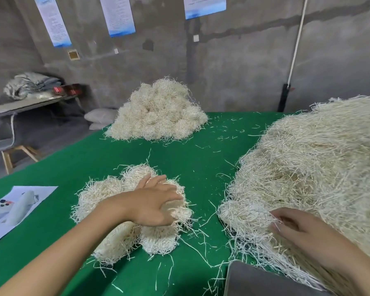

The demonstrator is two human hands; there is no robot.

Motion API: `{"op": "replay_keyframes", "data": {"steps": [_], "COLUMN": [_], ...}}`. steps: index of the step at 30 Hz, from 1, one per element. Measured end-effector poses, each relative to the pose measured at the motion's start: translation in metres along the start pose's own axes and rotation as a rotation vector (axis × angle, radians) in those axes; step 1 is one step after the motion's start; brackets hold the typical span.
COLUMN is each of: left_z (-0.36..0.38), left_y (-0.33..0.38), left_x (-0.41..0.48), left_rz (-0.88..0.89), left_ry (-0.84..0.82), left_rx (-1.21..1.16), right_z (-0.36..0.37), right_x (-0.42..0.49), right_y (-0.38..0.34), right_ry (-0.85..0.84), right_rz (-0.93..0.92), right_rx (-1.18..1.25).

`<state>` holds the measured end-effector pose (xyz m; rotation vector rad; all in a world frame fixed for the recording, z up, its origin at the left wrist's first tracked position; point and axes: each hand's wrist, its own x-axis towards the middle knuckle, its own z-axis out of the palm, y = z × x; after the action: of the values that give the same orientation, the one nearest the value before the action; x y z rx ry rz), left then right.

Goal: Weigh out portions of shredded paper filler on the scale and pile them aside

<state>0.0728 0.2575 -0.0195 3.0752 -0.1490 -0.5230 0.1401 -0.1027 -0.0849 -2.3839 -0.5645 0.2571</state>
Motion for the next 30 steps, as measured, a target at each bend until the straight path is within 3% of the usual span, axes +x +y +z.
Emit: {"op": "replay_keyframes", "data": {"steps": [3, 7, 10, 13, 16, 19, 21, 24, 30], "left_z": [0.001, 0.002, 0.000, -0.009, -0.025, -0.038, -0.037, -0.020, 0.016], "left_y": [0.015, 0.046, 0.085, 0.124, 0.162, 0.204, 0.227, 0.244, 0.249], "left_x": [0.004, 0.013, 0.025, 0.038, 0.060, 0.086, 0.100, 0.117, 0.131], "left_rz": [-0.021, -0.047, 0.086, 0.235, 0.332, 0.436, 0.485, 0.491, 0.530], "left_ry": [0.019, 0.081, 0.192, 0.216, 0.204, 0.243, 0.283, 0.318, 0.340], "left_rx": [0.108, 0.241, 0.232, 0.151, 0.118, 0.040, -0.023, -0.097, -0.230], "right_z": [-0.003, -0.021, -0.043, -0.062, -0.067, -0.061, -0.056, -0.054, -0.054], "right_x": [-0.002, -0.012, -0.025, -0.039, -0.048, -0.044, -0.037, -0.034, -0.036], "right_y": [-0.006, -0.015, -0.013, -0.001, 0.020, 0.028, 0.027, 0.021, -0.007], "right_ry": [0.070, 0.358, 0.574, 0.708, 0.494, 0.184, 0.202, 0.360, 0.461], "right_rz": [-0.069, -0.166, -0.181, -0.154, 0.104, 0.357, 0.403, 0.411, 0.204], "right_rx": [0.003, 0.107, 0.162, 0.008, -0.312, -0.355, -0.318, -0.354, -0.341]}}
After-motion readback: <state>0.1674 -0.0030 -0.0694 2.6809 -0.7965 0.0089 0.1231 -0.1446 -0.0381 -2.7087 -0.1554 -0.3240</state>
